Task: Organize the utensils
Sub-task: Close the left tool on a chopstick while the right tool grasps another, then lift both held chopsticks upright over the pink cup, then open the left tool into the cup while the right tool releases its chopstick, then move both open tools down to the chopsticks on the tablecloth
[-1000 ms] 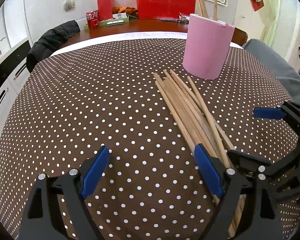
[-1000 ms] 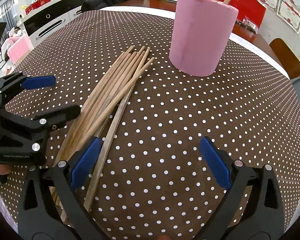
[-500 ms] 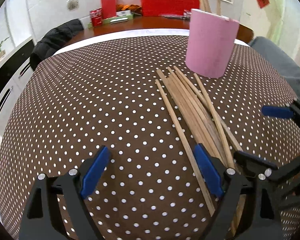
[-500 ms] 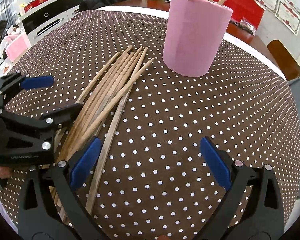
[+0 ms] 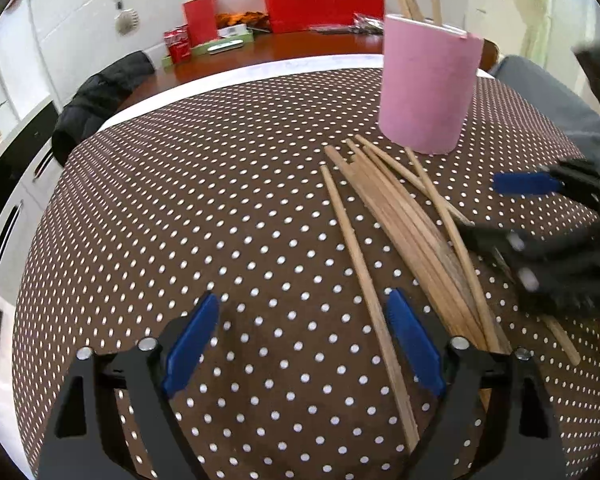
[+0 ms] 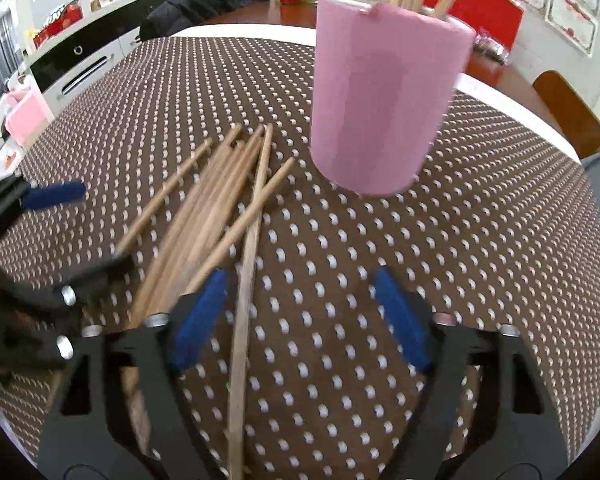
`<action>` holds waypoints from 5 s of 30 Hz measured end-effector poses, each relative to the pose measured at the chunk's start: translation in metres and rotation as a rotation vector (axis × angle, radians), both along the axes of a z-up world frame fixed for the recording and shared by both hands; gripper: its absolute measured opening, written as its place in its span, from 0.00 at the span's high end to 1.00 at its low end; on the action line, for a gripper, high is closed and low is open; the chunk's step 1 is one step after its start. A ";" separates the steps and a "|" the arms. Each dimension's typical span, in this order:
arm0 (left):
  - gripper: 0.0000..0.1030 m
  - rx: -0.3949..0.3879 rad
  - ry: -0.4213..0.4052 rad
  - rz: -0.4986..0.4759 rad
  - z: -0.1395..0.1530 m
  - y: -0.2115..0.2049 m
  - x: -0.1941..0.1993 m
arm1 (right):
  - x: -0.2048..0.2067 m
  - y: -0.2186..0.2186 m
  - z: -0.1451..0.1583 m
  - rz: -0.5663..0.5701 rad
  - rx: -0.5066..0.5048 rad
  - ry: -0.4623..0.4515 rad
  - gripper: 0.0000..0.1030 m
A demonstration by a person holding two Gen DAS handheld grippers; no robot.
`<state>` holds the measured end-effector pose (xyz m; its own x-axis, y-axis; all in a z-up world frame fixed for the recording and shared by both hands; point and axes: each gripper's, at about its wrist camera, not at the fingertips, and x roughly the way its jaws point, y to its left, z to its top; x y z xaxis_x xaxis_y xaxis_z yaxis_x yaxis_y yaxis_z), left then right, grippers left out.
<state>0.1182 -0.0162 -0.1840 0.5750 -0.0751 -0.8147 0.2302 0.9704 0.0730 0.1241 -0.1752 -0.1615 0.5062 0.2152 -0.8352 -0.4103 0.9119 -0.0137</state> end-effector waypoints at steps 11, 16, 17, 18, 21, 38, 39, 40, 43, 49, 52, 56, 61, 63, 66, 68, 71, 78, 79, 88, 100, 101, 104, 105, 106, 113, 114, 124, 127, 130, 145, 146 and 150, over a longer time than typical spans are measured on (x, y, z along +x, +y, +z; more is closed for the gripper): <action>0.95 -0.118 0.030 -0.020 0.009 0.002 0.020 | -0.002 0.012 0.031 0.028 0.057 -0.032 0.94; 0.95 -0.215 -0.047 0.030 0.022 0.017 0.014 | -0.026 -0.007 0.054 0.005 0.150 -0.158 0.94; 0.95 -0.242 -0.077 0.042 0.029 0.019 0.014 | -0.031 -0.011 0.060 0.003 0.173 -0.192 0.94; 0.95 -0.256 -0.095 0.046 0.032 0.021 0.013 | -0.034 -0.013 0.061 0.000 0.189 -0.212 0.94; 0.95 -0.307 -0.172 0.051 0.048 0.024 0.009 | -0.035 -0.019 0.069 -0.018 0.244 -0.271 0.94; 0.95 -0.505 -0.483 -0.010 0.118 0.017 0.001 | -0.021 -0.052 0.131 -0.038 0.434 -0.482 0.94; 0.95 -0.520 -0.502 -0.015 0.124 0.016 0.005 | -0.021 -0.053 0.133 -0.037 0.438 -0.490 0.94; 0.95 -0.527 -0.518 -0.017 0.129 0.015 0.006 | -0.021 -0.055 0.137 -0.035 0.444 -0.501 0.94; 0.95 -0.555 -0.581 -0.027 0.145 0.013 0.017 | -0.020 -0.060 0.147 -0.028 0.463 -0.528 0.94; 0.95 -0.616 -0.725 -0.040 0.176 0.003 0.034 | -0.009 -0.070 0.188 -0.018 0.498 -0.593 0.94; 0.95 -0.644 -0.802 -0.050 0.190 -0.009 0.044 | 0.001 -0.076 0.212 -0.018 0.519 -0.629 0.94; 0.95 -0.646 -0.870 -0.058 0.197 -0.027 0.057 | 0.019 -0.087 0.230 -0.039 0.539 -0.636 0.94; 0.95 -0.635 -0.915 -0.047 0.194 -0.043 0.073 | 0.037 -0.103 0.218 -0.072 0.569 -0.607 0.94; 0.95 -0.662 -0.913 -0.033 0.189 -0.044 0.081 | 0.043 -0.107 0.215 -0.087 0.561 -0.599 0.94; 0.95 -0.652 -0.909 -0.023 0.183 -0.051 0.090 | 0.049 -0.114 0.213 -0.104 0.562 -0.597 0.94; 0.95 -0.648 -0.916 -0.013 0.179 -0.053 0.094 | 0.050 -0.117 0.210 -0.109 0.562 -0.593 0.94; 0.95 -0.634 -0.911 -0.010 0.173 -0.058 0.099 | 0.055 -0.117 0.206 -0.113 0.555 -0.580 0.94; 0.95 -0.596 -0.874 0.008 0.156 -0.066 0.115 | 0.064 -0.111 0.193 -0.108 0.526 -0.540 0.94; 0.95 -0.591 -0.869 0.009 0.154 -0.066 0.116 | 0.065 -0.110 0.191 -0.107 0.524 -0.532 0.94; 0.93 -0.540 -0.751 -0.002 0.144 -0.069 0.130 | 0.076 -0.107 0.180 -0.107 0.524 -0.450 0.92; 0.26 -0.454 -0.702 0.017 0.171 -0.062 0.112 | 0.069 -0.154 0.192 -0.260 0.652 -0.485 0.05; 0.26 -0.450 -0.700 0.017 0.175 -0.061 0.107 | 0.068 -0.157 0.192 -0.264 0.663 -0.484 0.05; 0.22 -0.431 -0.695 0.011 0.181 -0.060 0.092 | 0.064 -0.160 0.197 -0.271 0.661 -0.497 0.05; 0.22 -0.421 -0.693 0.011 0.181 -0.060 0.087 | 0.062 -0.161 0.199 -0.269 0.662 -0.503 0.05; 0.22 -0.399 -0.686 0.008 0.180 -0.059 0.082 | 0.061 -0.160 0.201 -0.268 0.666 -0.506 0.05; 0.22 -0.312 -0.650 0.024 0.175 -0.046 0.054 | 0.052 -0.152 0.211 -0.236 0.663 -0.518 0.05; 0.22 -0.297 -0.646 0.028 0.174 -0.044 0.049 | 0.050 -0.150 0.212 -0.231 0.659 -0.517 0.05; 0.22 -0.197 -0.525 0.040 0.141 -0.005 0.008 | 0.010 -0.119 0.213 -0.122 0.566 -0.436 0.05; 0.22 -0.184 -0.473 0.046 0.126 0.002 0.003 | -0.005 -0.110 0.185 -0.097 0.498 -0.329 0.05; 0.22 -0.182 -0.406 0.044 0.109 0.006 -0.001 | -0.020 -0.106 0.150 -0.101 0.447 -0.232 0.05; 0.22 -0.102 -0.136 0.015 0.026 -0.007 -0.003 | -0.024 -0.083 0.020 -0.097 0.309 0.126 0.05; 0.22 -0.096 -0.126 0.009 0.023 -0.008 -0.003 | -0.026 -0.081 0.018 -0.094 0.301 0.130 0.05; 0.22 -0.068 -0.094 0.008 0.008 -0.013 -0.004 | -0.031 -0.072 0.016 -0.078 0.268 0.121 0.05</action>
